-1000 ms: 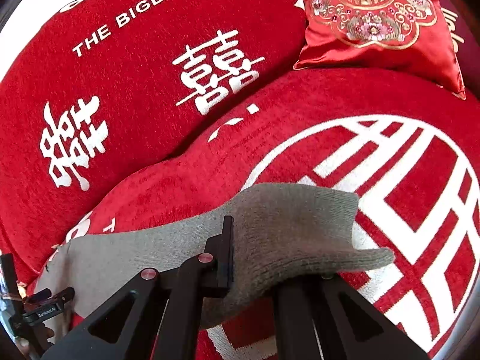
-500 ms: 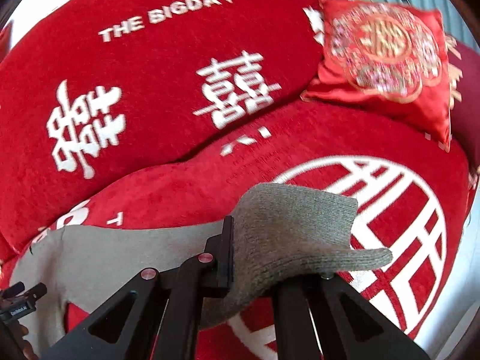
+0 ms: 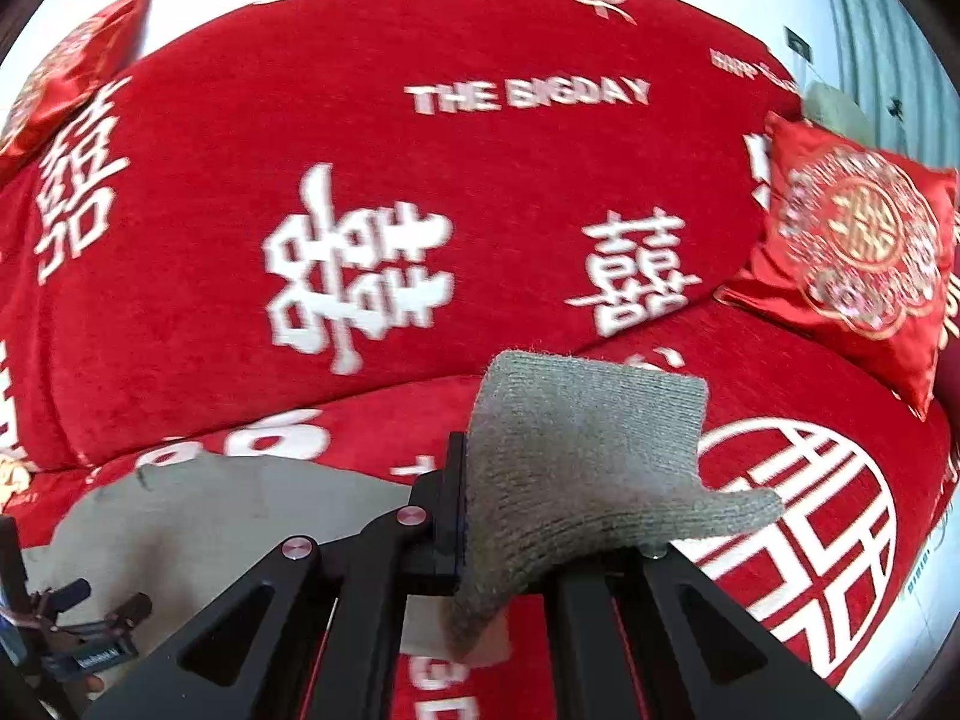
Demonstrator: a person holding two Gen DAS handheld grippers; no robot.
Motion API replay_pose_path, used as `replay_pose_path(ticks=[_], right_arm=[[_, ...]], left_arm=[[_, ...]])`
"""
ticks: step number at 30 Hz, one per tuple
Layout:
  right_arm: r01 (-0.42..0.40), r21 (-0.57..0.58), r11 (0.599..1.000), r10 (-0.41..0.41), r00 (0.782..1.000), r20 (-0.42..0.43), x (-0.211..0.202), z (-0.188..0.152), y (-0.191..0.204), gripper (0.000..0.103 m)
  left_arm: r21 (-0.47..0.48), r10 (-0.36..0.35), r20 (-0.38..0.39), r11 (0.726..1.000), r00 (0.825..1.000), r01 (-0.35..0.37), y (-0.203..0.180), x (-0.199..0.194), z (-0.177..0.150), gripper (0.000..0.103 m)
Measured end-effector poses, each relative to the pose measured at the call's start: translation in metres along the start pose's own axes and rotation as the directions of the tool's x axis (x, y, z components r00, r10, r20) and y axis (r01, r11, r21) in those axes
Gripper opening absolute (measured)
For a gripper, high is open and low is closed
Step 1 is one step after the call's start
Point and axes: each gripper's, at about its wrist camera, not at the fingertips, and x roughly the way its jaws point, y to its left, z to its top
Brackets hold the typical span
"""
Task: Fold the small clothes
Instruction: 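Lift the sleeve with the right gripper and fold it across the sweater body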
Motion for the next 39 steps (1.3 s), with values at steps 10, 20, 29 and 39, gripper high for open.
replay_pose_path(ticks=[10,20,29,39], right_arm=[[-0.073,-0.117,0.990,0.074,0.997,0.004,-0.014,0.010,0.116,0.004],[-0.126,-0.215,0.968,0.119,0.992,-0.045,-0.002,-0.008,0.231,0.004],[-0.157,-0.289,0.944,0.122,0.983,-0.135,0.032,-0.055,0.323,0.004],[-0.176,-0.365,0.914,0.092,0.967,-0.237,0.067,-0.101,0.380,0.005]], left_arm=[[-0.078,0.038,-0.040,0.996,0.998,-0.041,0.075,-0.002,-0.026,0.103],[-0.172,0.042,-0.033,0.984,0.999,-0.047,0.143,-0.014,-0.039,0.103],[-0.243,0.041,-0.023,0.969,0.999,-0.046,0.190,-0.025,-0.051,0.103],[-0.315,0.020,-0.037,0.949,0.999,-0.030,0.225,-0.025,-0.072,0.103]])
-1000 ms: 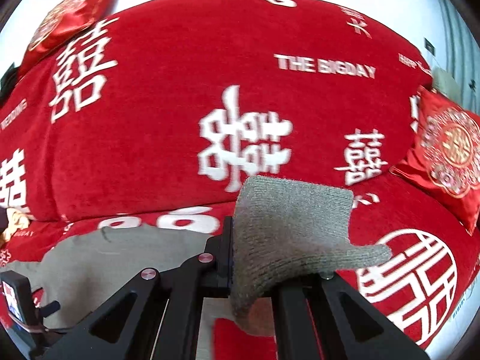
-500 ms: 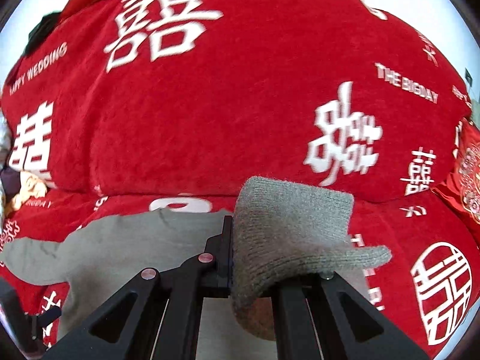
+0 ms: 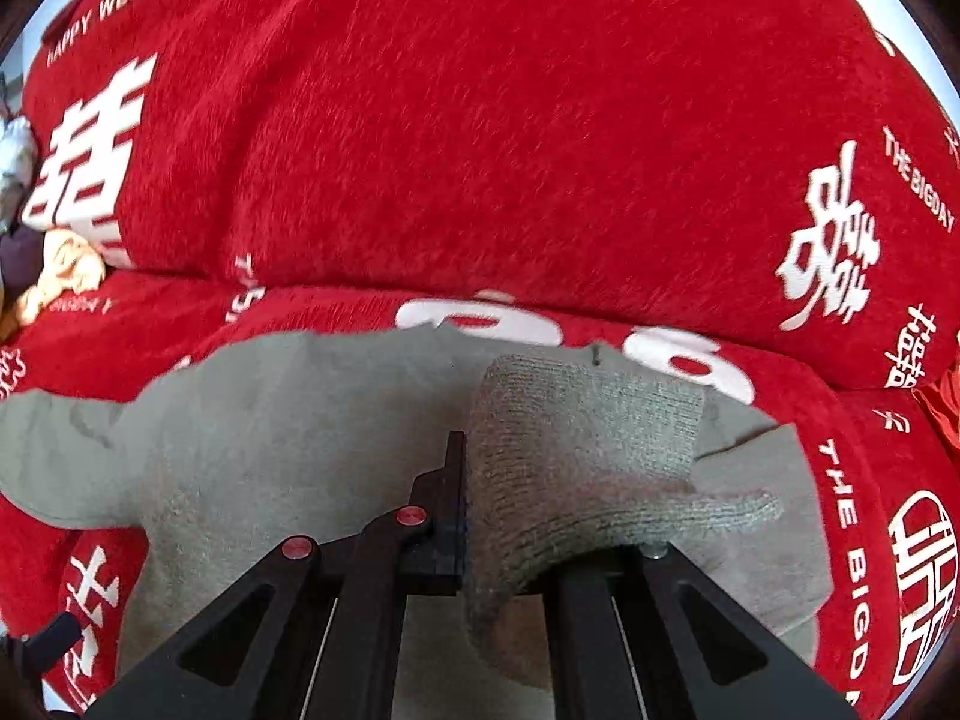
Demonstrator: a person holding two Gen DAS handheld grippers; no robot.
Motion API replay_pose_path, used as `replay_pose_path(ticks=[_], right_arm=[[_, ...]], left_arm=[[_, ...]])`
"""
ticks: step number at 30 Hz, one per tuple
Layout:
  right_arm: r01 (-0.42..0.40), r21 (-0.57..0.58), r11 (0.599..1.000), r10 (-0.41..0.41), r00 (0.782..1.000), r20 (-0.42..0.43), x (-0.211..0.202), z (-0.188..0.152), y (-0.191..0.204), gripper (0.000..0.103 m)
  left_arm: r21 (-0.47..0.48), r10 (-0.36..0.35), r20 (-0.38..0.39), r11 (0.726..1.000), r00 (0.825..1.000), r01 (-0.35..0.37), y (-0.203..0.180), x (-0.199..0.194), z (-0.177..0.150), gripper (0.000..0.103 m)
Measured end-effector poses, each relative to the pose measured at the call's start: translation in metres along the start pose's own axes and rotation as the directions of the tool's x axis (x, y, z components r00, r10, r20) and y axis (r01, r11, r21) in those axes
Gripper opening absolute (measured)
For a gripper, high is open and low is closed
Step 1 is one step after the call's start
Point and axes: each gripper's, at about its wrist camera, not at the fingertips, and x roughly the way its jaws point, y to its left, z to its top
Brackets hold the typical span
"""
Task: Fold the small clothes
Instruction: 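Lift the sleeve with the right gripper and fold it across the sweater body, then open the right gripper to release the sleeve and press the fold flat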
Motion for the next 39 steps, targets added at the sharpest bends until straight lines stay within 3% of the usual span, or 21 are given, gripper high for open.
replay_pose_path(ticks=[6,8,10,16,21,23,26,28,31,34,36,37,39], right_arm=[[-0.016,-0.085,0.996,0.009,0.997,-0.072,0.020,-0.013,0.030,0.011],[-0.036,-0.114,0.993,0.025,0.996,-0.091,0.024,-0.016,0.040,0.025],[-0.094,-0.143,0.985,0.078,0.990,-0.114,0.025,-0.019,0.052,0.058],[-0.171,-0.249,0.953,0.158,0.985,-0.073,-0.001,-0.023,0.074,0.061],[-0.242,-0.101,0.965,0.242,0.970,-0.014,-0.034,-0.013,0.011,0.066],[-0.200,-0.037,0.979,0.201,0.979,0.021,-0.039,-0.013,-0.027,0.068],[-0.015,0.026,1.000,0.014,1.000,0.022,-0.029,-0.021,-0.086,0.069],[0.090,0.082,0.993,-0.088,0.996,-0.035,-0.014,-0.032,-0.126,0.069],[0.144,0.183,0.972,-0.128,0.987,-0.099,0.005,-0.052,-0.169,0.069],[0.148,0.193,0.970,-0.127,0.985,-0.116,0.017,-0.065,-0.175,0.069],[0.141,0.149,0.979,-0.125,0.985,-0.116,0.026,-0.069,-0.158,0.069],[0.138,0.128,0.982,-0.124,0.986,-0.108,0.026,-0.072,-0.149,0.069],[0.147,0.051,0.988,-0.144,0.988,-0.057,0.023,-0.074,-0.124,0.069]], left_arm=[[-0.061,-0.018,-0.008,0.998,1.000,0.017,0.023,-0.004,-0.012,0.103],[-0.070,-0.027,-0.005,0.997,1.000,0.027,0.028,-0.005,-0.015,0.103],[-0.079,-0.032,0.002,0.996,0.999,0.032,0.032,-0.009,-0.021,0.103],[-0.098,-0.032,-0.002,0.995,0.999,0.032,0.039,-0.013,-0.027,0.103],[-0.082,-0.041,0.011,0.996,0.999,0.041,0.028,-0.016,-0.018,0.103],[-0.058,-0.046,0.019,0.997,0.999,0.047,0.016,-0.018,-0.014,0.103],[0.007,-0.068,0.020,0.998,0.997,0.068,-0.014,-0.018,-0.005,0.103],[0.041,-0.075,0.022,0.996,0.997,0.074,-0.032,-0.016,0.001,0.103],[0.104,-0.089,0.026,0.991,0.996,0.086,-0.068,-0.007,0.015,0.103],[0.167,-0.127,0.013,0.978,0.992,0.123,-0.106,0.010,0.028,0.103],[0.184,-0.135,-0.025,0.973,0.991,0.137,-0.119,0.029,0.034,0.103],[0.189,-0.106,-0.042,0.976,0.994,0.112,-0.122,0.040,0.035,0.103],[0.203,0.020,-0.059,0.979,0.998,-0.008,-0.120,0.062,0.033,0.103]])
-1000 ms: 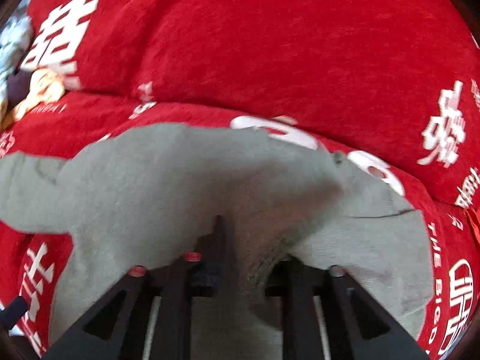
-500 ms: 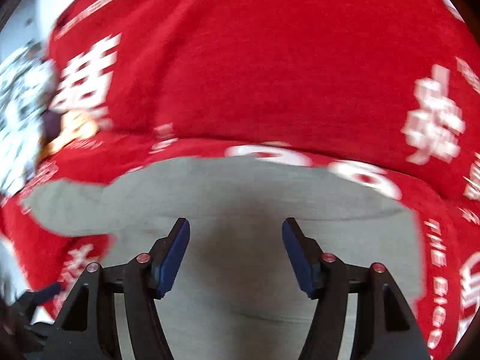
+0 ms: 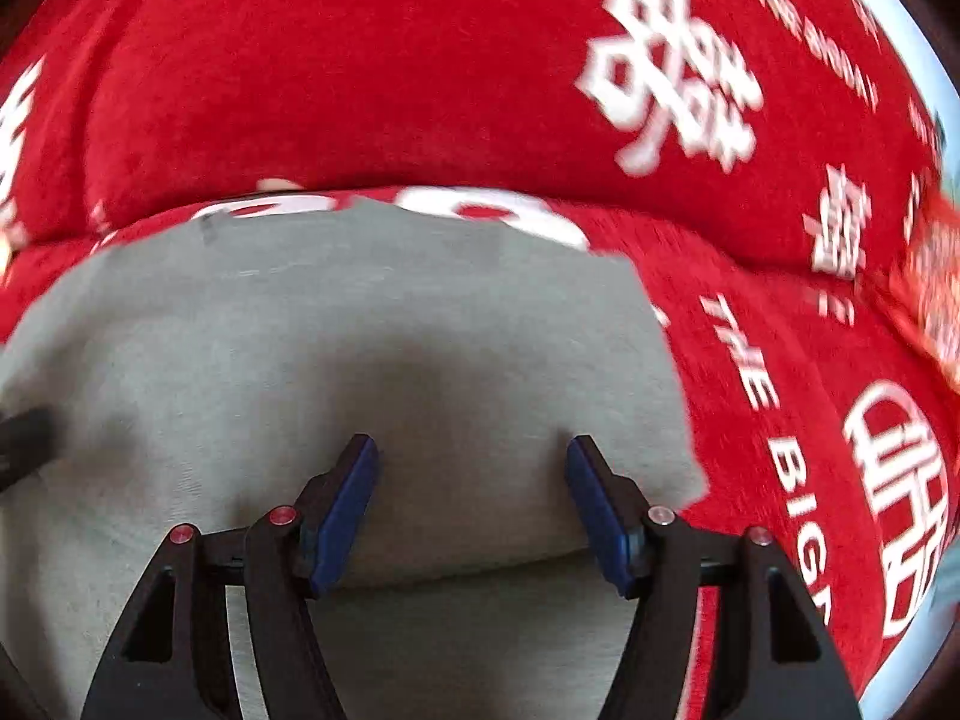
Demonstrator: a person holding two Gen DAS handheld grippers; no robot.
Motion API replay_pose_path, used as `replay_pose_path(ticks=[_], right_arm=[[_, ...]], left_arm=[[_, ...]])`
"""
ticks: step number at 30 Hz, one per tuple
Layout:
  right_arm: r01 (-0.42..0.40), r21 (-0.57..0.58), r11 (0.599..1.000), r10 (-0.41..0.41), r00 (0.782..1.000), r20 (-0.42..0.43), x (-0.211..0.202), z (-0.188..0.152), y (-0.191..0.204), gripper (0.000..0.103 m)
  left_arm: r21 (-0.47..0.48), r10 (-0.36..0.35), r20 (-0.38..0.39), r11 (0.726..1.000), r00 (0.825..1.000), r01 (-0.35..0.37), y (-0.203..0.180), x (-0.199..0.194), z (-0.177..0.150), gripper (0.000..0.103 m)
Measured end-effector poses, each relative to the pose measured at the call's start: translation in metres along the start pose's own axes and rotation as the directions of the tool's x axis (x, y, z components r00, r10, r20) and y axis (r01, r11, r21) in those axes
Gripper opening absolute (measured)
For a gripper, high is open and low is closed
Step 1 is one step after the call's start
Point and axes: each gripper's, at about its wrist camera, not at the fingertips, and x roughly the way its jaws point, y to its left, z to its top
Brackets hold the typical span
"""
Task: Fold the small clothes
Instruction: 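Open the right gripper to release the sleeve and press the fold flat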
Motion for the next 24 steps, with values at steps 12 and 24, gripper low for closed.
replay_pose_path(ticks=[12,24], right_arm=[[-0.162,0.138,0.977,0.170,0.984,-0.045,0.030,0.020,-0.044,0.075],[-0.184,0.110,0.977,0.187,0.982,-0.020,0.020,0.031,-0.043,0.083]], left_arm=[[-0.007,-0.014,0.044,1.000,0.999,0.014,-0.008,-0.014,0.009,0.103],[0.077,0.067,0.024,0.995,0.997,-0.068,-0.024,0.011,0.006,0.103]])
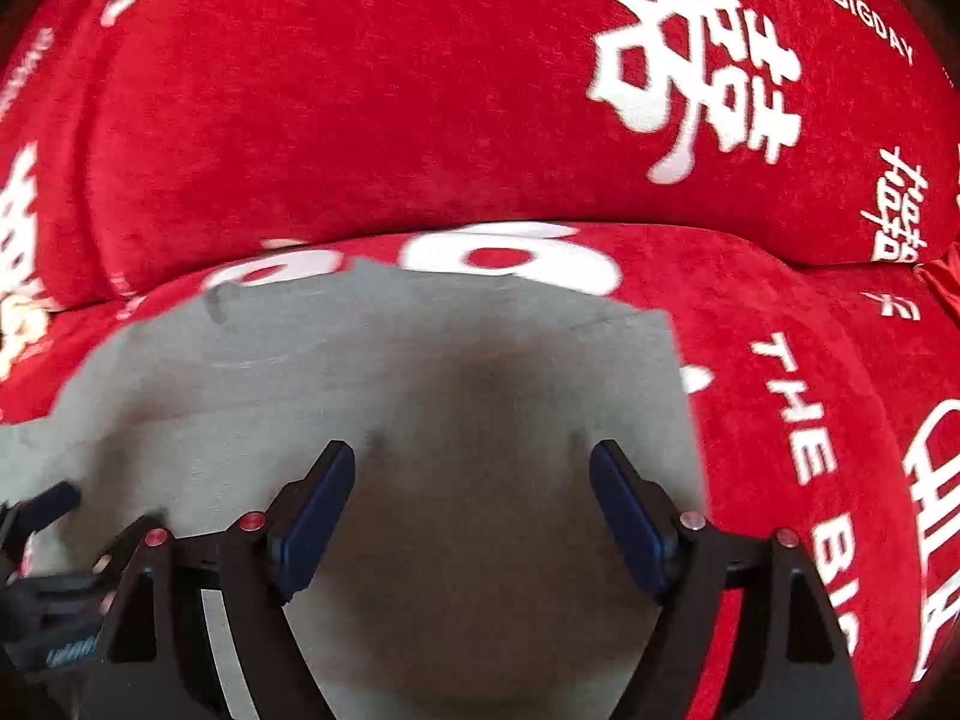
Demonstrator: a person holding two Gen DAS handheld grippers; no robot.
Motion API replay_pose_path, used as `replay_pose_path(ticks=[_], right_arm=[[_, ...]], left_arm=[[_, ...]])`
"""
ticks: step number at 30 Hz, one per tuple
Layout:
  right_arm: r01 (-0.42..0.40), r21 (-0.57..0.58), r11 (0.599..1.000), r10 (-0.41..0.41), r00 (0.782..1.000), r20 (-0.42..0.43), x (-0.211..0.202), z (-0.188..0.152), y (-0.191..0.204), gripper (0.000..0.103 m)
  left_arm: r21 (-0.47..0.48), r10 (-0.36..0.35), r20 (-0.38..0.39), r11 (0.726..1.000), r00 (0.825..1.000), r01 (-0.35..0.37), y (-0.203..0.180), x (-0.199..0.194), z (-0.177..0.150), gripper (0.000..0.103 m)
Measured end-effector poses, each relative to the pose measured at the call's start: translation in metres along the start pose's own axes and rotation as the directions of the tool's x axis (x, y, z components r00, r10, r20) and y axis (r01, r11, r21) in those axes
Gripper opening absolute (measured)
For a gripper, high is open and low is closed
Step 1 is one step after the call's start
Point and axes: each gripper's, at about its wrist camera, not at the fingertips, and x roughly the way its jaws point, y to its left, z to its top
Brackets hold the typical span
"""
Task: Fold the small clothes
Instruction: 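Open the right gripper to release the sleeve and press the fold flat, then move the left gripper to the cuff of the other sleeve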
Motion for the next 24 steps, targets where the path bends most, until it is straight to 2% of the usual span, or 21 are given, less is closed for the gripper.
replay_pose_path(ticks=[3,4,6,10,12,14,19,21,24], right_arm=[[-0.037,-0.046,0.998,0.035,0.999,-0.040,0.000,-0.017,0.020,0.084],[-0.027,-0.077,0.997,0.024,0.999,-0.047,0.003,-0.024,0.028,0.084],[0.047,-0.151,0.987,-0.047,0.999,0.002,-0.005,-0.036,0.042,0.084],[0.031,-0.146,0.989,-0.028,0.999,0.022,-0.019,-0.050,0.053,0.084],[0.052,-0.191,0.980,-0.050,0.999,0.012,-0.015,-0.057,0.066,0.084],[0.093,-0.220,0.971,-0.088,0.996,0.031,-0.019,-0.059,0.073,0.084],[0.099,-0.194,0.976,-0.090,0.994,0.053,-0.042,-0.072,0.073,0.084],[0.057,-0.201,0.978,-0.061,0.998,-0.012,-0.038,-0.083,0.077,0.084],[0.052,-0.184,0.981,-0.051,0.999,0.011,-0.048,-0.099,0.077,0.084]], left_arm=[[-0.015,-0.004,0.003,1.000,1.000,0.004,0.010,-0.001,-0.008,0.103],[-0.017,-0.002,0.004,1.000,1.000,0.002,0.013,-0.002,-0.011,0.103],[-0.030,0.009,0.005,1.000,1.000,-0.008,0.021,-0.008,-0.016,0.103],[-0.064,0.003,0.020,0.998,1.000,-0.002,0.028,-0.020,-0.025,0.103],[-0.054,0.026,-0.004,0.998,1.000,-0.026,0.026,-0.017,-0.030,0.103],[-0.062,0.011,0.008,0.998,1.000,-0.010,0.029,-0.021,-0.036,0.103],[-0.081,-0.019,0.028,0.997,0.999,0.022,0.038,-0.034,-0.047,0.103],[-0.085,-0.030,0.028,0.996,0.999,0.032,0.042,-0.036,-0.054,0.103],[-0.087,-0.038,0.027,0.995,0.999,0.041,0.048,-0.039,-0.066,0.103]])
